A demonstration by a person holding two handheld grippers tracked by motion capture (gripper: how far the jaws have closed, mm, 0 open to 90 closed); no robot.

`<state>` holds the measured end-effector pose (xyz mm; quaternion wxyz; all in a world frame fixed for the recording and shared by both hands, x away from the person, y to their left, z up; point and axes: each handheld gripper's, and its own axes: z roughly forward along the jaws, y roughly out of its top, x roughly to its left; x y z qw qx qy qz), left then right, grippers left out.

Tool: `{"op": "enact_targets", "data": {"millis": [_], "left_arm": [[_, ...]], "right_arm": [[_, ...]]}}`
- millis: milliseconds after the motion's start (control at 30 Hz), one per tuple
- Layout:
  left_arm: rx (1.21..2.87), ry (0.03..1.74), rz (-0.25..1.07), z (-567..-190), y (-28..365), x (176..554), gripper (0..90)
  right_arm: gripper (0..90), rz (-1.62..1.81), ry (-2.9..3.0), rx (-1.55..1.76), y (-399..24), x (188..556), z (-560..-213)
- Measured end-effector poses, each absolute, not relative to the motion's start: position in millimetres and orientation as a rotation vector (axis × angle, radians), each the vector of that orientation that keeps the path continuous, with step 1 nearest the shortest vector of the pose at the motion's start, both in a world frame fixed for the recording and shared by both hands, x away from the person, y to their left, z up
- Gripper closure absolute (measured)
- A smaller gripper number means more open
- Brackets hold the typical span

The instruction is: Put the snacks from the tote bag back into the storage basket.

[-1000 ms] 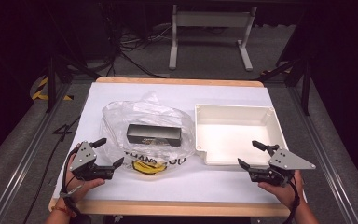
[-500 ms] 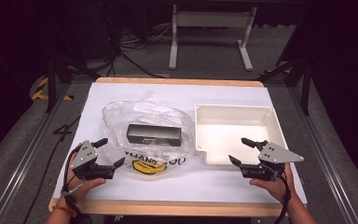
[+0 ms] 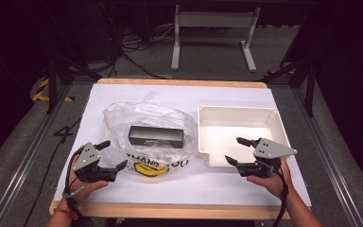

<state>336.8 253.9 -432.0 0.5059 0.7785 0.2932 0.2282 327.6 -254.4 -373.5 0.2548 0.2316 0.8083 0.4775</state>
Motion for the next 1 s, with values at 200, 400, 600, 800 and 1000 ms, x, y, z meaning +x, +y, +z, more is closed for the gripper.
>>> {"op": "enact_targets", "data": {"millis": [200, 400, 600, 800, 1000], "left_arm": [[1.879, 0.705, 0.549, -431.8, 253.8, 336.5, 9.1], [1.882, 0.703, 0.55, -432.0, 253.6, 336.6, 9.1], [1.883, 0.702, 0.548, -432.3, 253.5, 336.9, 9.1], [1.883, 0.699, 0.543, -432.3, 253.4, 336.7, 9.1], [1.885, 0.696, 0.537, -432.6, 253.1, 336.8, 9.1]], "right_arm": [[28.1, 1.3, 2.201, 0.607, -248.3, 336.0, -368.4], [28.2, 1.292, 2.23, 0.573, -236.6, 349.1, -362.2], [28.3, 1.291, 2.272, 0.536, -224.9, 361.1, -356.3], [28.5, 1.305, 2.327, 0.494, -213.5, 372.4, -349.4], [31.7, 1.303, 2.361, 0.459, -201.7, 386.2, -343.2]]}}
